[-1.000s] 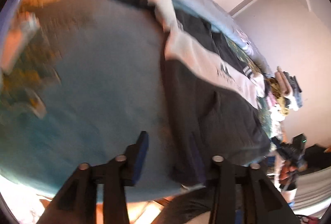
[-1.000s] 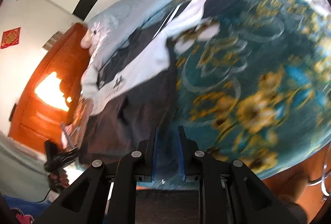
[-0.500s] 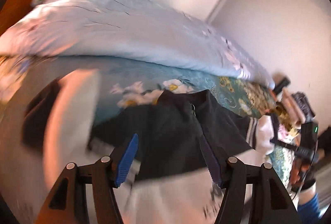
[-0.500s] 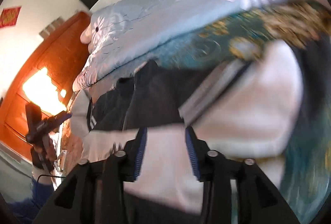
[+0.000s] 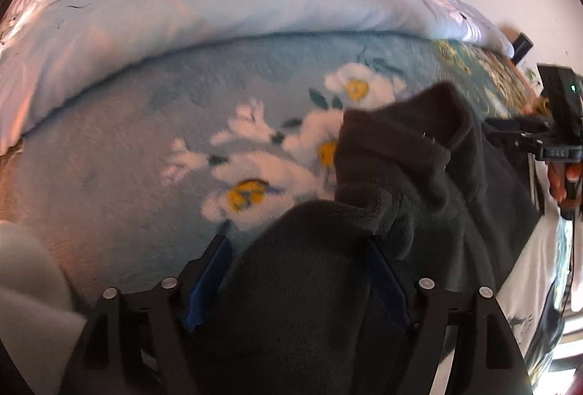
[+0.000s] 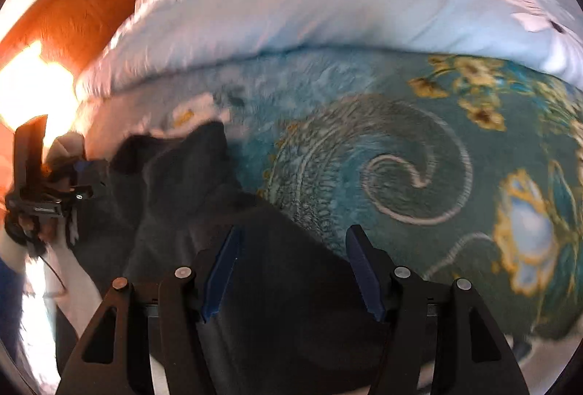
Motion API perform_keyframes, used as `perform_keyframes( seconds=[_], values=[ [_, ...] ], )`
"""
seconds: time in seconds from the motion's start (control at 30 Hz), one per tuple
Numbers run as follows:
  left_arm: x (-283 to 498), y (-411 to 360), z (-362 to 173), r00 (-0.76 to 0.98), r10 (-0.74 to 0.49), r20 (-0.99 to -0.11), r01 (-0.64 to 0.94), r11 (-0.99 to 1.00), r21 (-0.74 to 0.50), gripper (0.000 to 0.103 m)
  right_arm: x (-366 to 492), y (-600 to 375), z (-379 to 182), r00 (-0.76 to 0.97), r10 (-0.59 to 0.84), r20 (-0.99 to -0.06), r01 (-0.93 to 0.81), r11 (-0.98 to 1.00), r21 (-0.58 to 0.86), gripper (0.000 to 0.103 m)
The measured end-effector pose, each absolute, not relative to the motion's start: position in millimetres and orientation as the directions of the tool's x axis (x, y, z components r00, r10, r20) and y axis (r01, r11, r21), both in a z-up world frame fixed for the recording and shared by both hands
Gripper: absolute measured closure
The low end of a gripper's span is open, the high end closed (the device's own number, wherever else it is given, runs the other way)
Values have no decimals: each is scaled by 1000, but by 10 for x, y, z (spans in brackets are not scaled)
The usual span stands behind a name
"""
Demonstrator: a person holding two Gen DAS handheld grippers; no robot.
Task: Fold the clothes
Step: 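Grasp the black sweatshirt edge with both grippers and fold it over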
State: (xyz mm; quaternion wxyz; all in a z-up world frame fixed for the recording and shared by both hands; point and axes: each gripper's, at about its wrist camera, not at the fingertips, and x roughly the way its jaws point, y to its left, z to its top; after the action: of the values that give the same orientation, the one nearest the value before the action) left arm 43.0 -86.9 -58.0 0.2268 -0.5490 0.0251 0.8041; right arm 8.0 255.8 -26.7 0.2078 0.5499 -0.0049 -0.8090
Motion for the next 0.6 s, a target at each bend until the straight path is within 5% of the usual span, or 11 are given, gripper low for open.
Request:
perform_keyframes(
  seconds=[0.1, 0.13, 0.17, 0.2, 0.23, 0.27, 0.6],
  values=[
    [466, -896, -565, -318, 344, -883, -369, -903, -218, 25, 110, 2526, -276, -321, -332, -887, 358, -910, 211, 40],
    [475, -906, -559, -326, 345, -880, -358, -907, -223, 35, 120, 2538, -276, -319, -336, -886, 349, -911, 220, 41],
    [486, -912, -554, -332, 348, -877, -349, -909, -228, 54, 132, 2546, -271, -316, -336, -887, 339, -913, 225, 53],
    [502, -902, -546, -328, 358, -874, -346, -907, -241, 63, 151, 2552, -263, -314, -333, -889, 328, -917, 228, 72],
    [517, -896, -532, -322, 378, -868, -339, -902, -266, 82, 173, 2553, -252, -310, -334, -890, 322, -918, 232, 80],
    [530, -888, -517, -319, 392, -863, -332, -899, -286, 90, 199, 2541, -237, -310, -333, -890, 320, -918, 232, 93],
    [428, -933, 13, -502, 348, -792, -259, -934, -247, 93, 135, 2603, 340, -480, -290, -828, 282, -945, 168, 98]
  ],
)
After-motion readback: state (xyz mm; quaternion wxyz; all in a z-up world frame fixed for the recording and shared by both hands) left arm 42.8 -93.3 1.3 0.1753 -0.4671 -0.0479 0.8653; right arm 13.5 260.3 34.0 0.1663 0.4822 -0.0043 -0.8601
